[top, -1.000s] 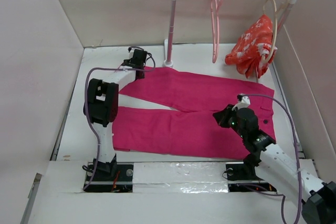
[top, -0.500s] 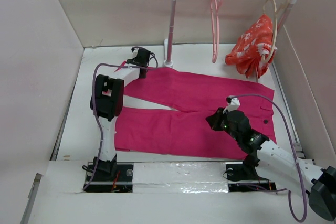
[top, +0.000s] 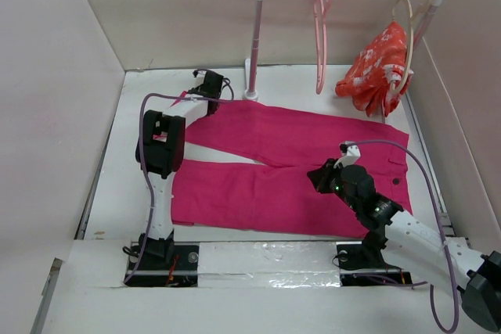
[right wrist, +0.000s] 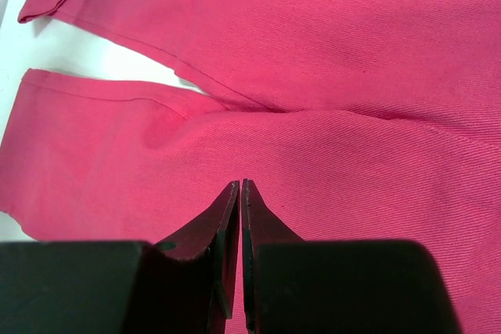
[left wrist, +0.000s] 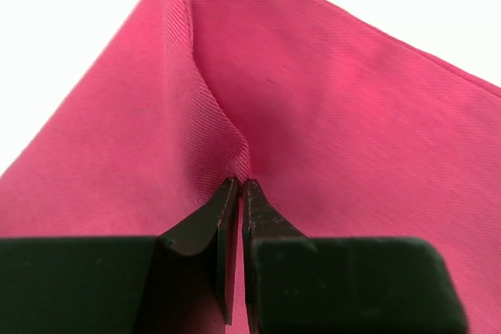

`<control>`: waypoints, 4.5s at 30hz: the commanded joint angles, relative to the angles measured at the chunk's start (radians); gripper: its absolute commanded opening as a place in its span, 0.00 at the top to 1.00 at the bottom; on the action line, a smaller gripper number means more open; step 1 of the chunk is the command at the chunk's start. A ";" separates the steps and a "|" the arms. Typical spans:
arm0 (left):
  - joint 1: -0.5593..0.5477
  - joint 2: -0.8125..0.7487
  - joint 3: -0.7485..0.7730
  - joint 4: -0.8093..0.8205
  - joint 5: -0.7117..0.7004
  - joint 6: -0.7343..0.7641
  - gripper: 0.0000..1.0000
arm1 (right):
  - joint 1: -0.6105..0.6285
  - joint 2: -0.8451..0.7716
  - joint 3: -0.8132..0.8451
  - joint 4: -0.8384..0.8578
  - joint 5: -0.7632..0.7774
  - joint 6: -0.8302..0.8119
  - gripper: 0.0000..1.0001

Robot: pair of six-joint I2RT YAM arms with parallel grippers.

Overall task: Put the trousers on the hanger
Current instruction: Flatten out the trousers at the center of the board.

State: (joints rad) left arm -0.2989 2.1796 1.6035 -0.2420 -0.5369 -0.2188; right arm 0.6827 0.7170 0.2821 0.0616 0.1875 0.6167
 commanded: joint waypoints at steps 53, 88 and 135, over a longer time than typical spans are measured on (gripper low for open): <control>0.262 -1.503 -0.504 0.138 0.618 -0.363 0.57 | 0.764 1.513 1.407 -0.093 0.208 -0.294 0.48; 0.230 -1.142 -0.507 0.420 1.006 -0.473 0.54 | 0.580 0.710 0.448 -0.021 0.411 0.163 1.00; -0.152 -1.514 -0.784 0.152 0.359 -0.370 0.50 | 0.816 1.279 1.000 -0.186 0.382 -0.074 0.58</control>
State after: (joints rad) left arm -0.4500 0.6918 0.7902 -0.0990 -0.1520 -0.6090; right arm 1.5314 1.9816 1.2369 -0.1444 0.5774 0.5434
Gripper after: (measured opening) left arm 0.499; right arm 0.453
